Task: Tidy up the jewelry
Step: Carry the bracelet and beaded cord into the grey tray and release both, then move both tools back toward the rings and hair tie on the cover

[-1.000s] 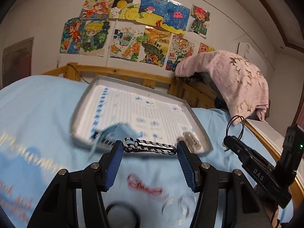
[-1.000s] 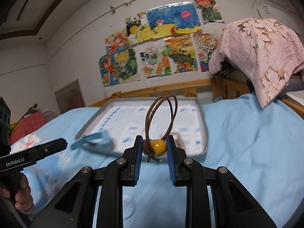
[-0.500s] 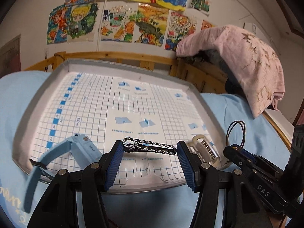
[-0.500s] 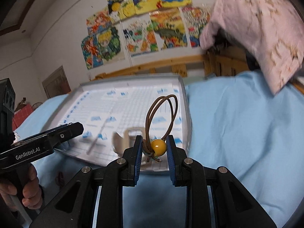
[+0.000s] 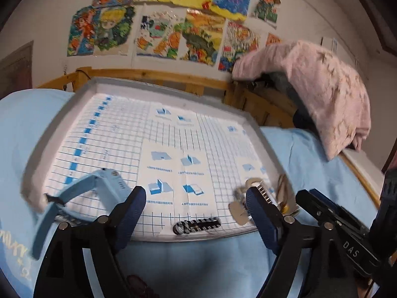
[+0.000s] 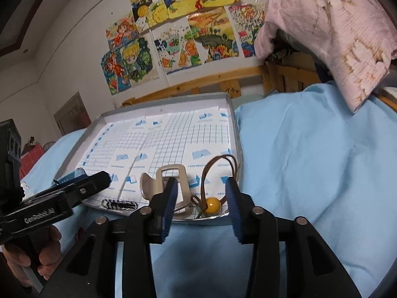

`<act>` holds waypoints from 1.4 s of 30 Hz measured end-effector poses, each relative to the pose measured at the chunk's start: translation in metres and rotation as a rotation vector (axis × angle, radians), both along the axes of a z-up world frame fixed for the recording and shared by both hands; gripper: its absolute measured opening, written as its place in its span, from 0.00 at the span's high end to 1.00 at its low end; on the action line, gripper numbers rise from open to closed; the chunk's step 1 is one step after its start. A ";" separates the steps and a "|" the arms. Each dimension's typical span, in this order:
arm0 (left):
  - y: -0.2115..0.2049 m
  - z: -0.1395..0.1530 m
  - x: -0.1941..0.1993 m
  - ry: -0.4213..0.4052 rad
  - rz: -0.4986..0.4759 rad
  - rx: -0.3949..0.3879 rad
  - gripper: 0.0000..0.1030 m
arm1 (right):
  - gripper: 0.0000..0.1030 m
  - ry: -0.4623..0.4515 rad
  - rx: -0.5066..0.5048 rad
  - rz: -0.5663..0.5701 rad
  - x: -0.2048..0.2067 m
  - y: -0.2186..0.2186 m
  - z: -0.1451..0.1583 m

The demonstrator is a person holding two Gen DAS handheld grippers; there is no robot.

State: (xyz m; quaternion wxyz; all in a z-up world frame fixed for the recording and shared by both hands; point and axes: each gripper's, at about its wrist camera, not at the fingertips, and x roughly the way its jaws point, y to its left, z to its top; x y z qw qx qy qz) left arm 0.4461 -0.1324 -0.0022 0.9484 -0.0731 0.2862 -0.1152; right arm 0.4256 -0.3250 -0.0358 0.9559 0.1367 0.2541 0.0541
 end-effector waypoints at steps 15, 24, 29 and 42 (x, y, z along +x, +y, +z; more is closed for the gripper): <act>0.034 0.064 -0.143 -0.228 0.110 -0.019 0.00 | 0.01 -0.297 0.021 -0.050 -0.141 -0.006 0.073; 0.053 0.063 -0.237 -0.260 0.116 0.001 0.00 | 0.01 -0.375 -0.030 -0.029 -0.247 0.022 0.088; 0.062 0.060 -0.280 -0.282 0.121 0.062 0.00 | 0.01 -0.381 -0.054 -0.023 -0.293 0.034 0.080; 0.095 0.033 -0.366 -0.267 0.160 0.064 0.00 | 0.01 -0.418 -0.150 -0.072 -0.384 0.061 0.067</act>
